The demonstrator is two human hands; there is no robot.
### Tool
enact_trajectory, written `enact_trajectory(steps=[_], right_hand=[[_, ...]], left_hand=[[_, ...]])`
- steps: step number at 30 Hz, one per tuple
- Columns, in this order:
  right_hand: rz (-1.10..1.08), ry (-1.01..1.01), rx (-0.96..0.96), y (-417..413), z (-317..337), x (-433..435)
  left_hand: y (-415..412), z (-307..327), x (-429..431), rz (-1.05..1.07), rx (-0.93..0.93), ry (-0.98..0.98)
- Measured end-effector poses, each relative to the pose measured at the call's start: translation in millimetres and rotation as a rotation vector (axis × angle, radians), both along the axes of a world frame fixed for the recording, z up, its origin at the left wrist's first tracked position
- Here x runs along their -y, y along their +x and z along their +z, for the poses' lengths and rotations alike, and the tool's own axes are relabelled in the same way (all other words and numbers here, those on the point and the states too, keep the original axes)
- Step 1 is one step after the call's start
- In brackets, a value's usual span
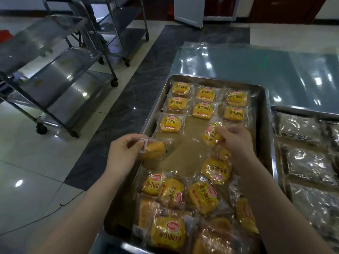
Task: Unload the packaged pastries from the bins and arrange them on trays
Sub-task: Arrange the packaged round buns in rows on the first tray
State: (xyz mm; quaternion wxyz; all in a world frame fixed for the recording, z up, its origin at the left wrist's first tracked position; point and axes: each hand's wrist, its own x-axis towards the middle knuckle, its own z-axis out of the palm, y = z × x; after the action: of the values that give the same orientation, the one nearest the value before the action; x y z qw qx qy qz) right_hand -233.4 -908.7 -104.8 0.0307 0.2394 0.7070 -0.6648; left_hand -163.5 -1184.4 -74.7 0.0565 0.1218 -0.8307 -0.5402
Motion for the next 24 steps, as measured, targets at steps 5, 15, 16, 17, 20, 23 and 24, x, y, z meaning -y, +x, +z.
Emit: enact_trajectory(steps=[5,15,16,17,20,23,24], right_hand=[[0.052,0.258,-0.087,-33.7,-12.1,11.8],[0.756,1.006,-0.335,-16.5,-43.6,13.5],[0.855,1.006,-0.353,-16.0,-45.8,14.3],[0.926,1.002,-0.340,-16.1,-47.5,15.0],[0.990,0.957,-0.259,-18.6,-50.9,13.6],[0.991,0.942,-0.218,-20.1,-49.6,11.1],[0.989,0.947,-0.203,-19.8,-48.8,10.9]], left_hand=[[-16.4,-18.6,-24.1,-0.127,-0.103,-0.059],[-17.3,-60.7,-17.0,-0.289,0.023,-0.518],[-18.1,-61.3,-18.5,-0.264,0.038,-0.532],[-18.6,-61.7,-19.8,-0.253,0.050,-0.548],[-17.1,-61.9,-20.9,-0.294,0.051,-0.602],[-14.6,-61.4,-20.1,-0.308,0.036,-0.624],[-14.0,-61.6,-20.0,-0.298,0.022,-0.631]])
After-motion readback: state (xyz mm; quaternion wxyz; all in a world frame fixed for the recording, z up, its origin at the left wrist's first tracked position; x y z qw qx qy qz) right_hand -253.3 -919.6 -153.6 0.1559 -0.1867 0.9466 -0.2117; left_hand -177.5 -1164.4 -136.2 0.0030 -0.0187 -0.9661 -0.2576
